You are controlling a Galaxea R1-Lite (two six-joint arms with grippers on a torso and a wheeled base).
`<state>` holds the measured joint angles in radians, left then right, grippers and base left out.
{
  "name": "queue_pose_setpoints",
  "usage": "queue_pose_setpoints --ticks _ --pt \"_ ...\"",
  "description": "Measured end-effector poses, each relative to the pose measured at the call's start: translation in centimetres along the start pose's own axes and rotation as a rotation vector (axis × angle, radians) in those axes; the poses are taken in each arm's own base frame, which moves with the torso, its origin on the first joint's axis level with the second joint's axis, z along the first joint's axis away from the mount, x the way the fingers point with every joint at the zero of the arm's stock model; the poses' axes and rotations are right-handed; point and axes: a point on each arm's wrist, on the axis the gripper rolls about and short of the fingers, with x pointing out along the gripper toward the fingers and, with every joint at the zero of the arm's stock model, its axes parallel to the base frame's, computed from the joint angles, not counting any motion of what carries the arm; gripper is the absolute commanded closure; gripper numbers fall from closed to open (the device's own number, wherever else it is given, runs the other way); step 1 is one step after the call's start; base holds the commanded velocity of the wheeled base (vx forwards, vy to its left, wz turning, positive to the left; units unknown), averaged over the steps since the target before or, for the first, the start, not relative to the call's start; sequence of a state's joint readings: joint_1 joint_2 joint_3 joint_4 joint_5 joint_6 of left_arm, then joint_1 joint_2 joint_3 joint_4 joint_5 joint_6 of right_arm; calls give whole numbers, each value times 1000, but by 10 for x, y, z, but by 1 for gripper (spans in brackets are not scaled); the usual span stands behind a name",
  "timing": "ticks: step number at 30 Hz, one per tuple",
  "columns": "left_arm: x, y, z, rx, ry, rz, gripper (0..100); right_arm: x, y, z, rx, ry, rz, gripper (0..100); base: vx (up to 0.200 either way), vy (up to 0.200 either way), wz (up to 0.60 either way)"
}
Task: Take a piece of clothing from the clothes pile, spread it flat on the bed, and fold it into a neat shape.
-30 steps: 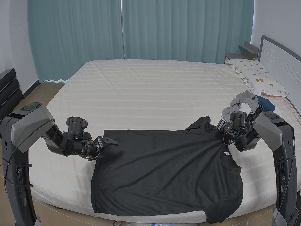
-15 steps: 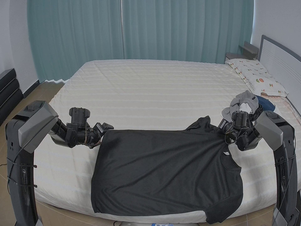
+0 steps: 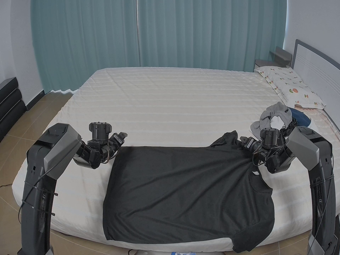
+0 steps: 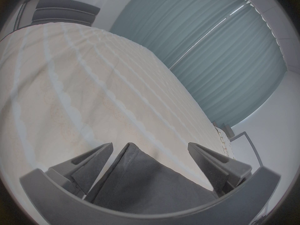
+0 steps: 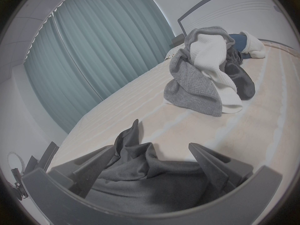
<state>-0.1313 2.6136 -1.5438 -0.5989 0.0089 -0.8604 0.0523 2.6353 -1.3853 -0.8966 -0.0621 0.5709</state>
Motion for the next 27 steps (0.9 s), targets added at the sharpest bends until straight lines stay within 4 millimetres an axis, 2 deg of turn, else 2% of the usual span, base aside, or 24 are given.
queue_pose_setpoints --ticks 4,14,15,27 --pt "9 5 -11 17 2 9 0 -2 1 -4 -3 7 2 0 0 0 0" --pt "16 11 -19 19 21 14 0 -2 -3 -2 0 5 -6 0 0 0 0" --pt "17 12 -19 19 20 14 100 -2 -3 -2 0 4 -6 0 0 0 0" --pt "24 13 -17 16 -12 15 100 -2 -4 0 3 -2 -6 0 0 0 0"
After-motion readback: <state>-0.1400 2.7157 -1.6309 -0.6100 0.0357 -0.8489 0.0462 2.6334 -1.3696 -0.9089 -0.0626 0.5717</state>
